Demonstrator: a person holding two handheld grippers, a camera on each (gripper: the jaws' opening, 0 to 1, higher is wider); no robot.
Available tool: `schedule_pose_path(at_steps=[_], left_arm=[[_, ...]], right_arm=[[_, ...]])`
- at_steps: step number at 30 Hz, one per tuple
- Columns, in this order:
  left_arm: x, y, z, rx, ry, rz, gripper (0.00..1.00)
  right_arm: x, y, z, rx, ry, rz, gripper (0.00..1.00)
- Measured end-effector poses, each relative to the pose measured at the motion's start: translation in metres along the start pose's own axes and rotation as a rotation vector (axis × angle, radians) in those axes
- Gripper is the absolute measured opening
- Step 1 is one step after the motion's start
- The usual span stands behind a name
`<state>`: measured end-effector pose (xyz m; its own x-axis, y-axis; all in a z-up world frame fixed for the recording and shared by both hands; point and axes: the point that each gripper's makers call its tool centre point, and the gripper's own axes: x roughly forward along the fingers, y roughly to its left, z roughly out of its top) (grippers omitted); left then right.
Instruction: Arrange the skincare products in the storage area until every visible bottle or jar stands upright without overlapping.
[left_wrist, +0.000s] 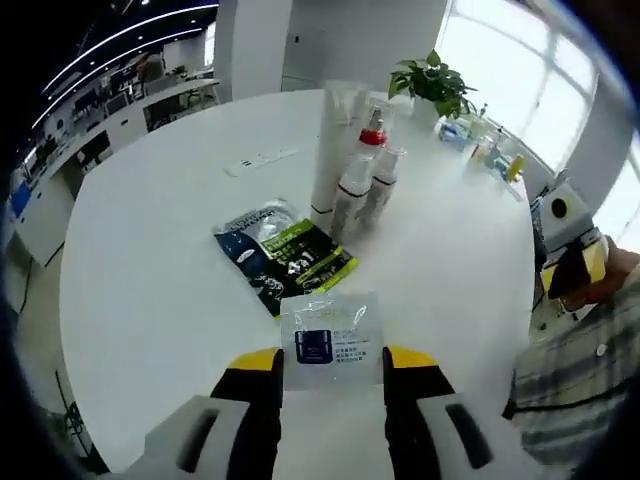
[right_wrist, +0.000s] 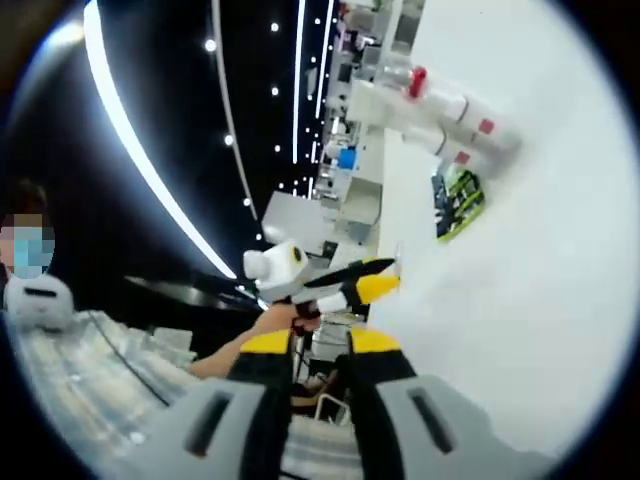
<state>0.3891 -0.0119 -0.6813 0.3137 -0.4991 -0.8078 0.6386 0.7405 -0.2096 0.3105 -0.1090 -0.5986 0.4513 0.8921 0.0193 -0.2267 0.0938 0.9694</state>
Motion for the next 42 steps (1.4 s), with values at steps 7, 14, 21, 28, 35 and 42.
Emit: schedule_pose_path(at_steps=[7, 14, 21, 28, 35, 42], left_arm=[[-0.008, -0.046, 0.003, -0.003, -0.047, -0.061, 0.4], [-0.013, -0.08, 0.004, 0.015, -0.069, -0.117, 0.4], [-0.015, -0.097, 0.002, 0.029, -0.073, -0.14, 0.4], [-0.017, -0.105, 0.003, 0.048, -0.081, -0.15, 0.4], [-0.016, -0.12, 0.006, 0.074, -0.084, -0.174, 0.4], [-0.019, -0.133, 0.006, 0.113, -0.086, -0.195, 0.4]], right_arm=[[-0.001, -0.008, -0.006, -0.01, 0.014, -0.052, 0.25], [-0.005, -0.026, -0.004, -0.016, 0.001, -0.152, 0.28], [-0.006, -0.028, 0.002, 0.001, -0.023, -0.163, 0.28], [-0.004, -0.029, 0.007, 0.011, -0.035, -0.172, 0.26], [-0.002, -0.031, 0.004, 0.018, -0.022, -0.184, 0.19], [-0.002, -0.031, 0.001, 0.019, -0.014, -0.184, 0.1]])
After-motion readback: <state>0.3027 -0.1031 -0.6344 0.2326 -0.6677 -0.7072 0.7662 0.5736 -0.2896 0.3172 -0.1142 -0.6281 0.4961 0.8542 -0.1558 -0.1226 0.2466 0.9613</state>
